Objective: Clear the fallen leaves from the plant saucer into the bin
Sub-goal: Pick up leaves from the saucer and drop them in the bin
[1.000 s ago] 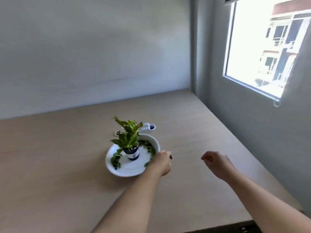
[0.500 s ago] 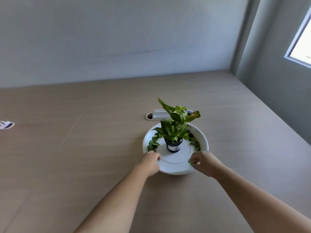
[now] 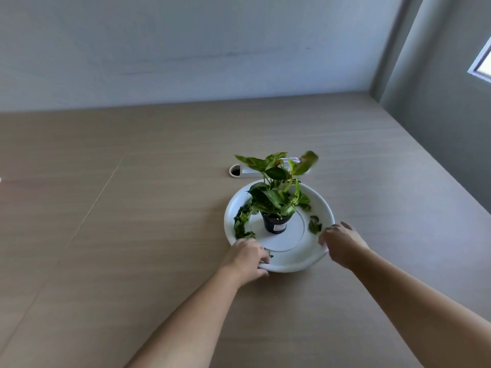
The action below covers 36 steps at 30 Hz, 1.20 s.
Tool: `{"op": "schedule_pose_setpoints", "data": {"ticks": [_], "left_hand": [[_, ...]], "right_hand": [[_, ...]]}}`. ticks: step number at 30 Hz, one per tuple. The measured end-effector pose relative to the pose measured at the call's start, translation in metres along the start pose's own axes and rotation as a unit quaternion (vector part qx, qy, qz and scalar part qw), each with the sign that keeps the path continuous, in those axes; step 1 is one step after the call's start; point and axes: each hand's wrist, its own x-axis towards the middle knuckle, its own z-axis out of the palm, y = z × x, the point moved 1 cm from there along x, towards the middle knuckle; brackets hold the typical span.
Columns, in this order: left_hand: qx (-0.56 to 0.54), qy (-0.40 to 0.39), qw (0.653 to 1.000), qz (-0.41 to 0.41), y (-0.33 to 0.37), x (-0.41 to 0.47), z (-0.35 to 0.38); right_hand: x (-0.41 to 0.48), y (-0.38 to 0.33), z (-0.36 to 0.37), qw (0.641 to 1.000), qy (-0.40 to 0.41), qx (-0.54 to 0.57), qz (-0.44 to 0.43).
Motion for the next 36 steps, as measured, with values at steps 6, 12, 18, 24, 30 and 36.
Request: {"op": "schedule_pose_setpoints", "data": {"ticks": [6, 12, 18, 24, 30, 36], "left_hand": [[0.093, -0.068, 0.990, -0.084, -0.053, 0.005, -0.046], [0.019, -0.060, 0.994, -0.086, -0.038, 0.002, -0.030], [-0.048, -0.030, 0.997, -0.046, 0.003, 0.004, -0.003], [-0.127, -0.039, 0.984, -0.118, -0.019, 0.011, -0.017], [-0.136, -0.077, 0.982, -0.107, 0.004, 0.025, -0.010], [-0.066, -0.044, 0.991, -0.106, 0.008, 0.035, 0.000]], "right_hand": [[-0.016, -0.050, 0.008, 0.985, -0.083, 0.099, -0.114], [-0.006, -0.031, 0.016, 0.983, -0.105, 0.117, -0.093], [0.000, -0.002, 0.005, 0.998, -0.020, 0.018, -0.052], [0.004, -0.019, 0.008, 0.986, -0.014, 0.168, -0.001], [0.018, -0.041, 0.014, 0.981, -0.059, 0.182, -0.022], [0.026, -0.060, 0.023, 0.990, -0.049, 0.136, -0.010]]}}
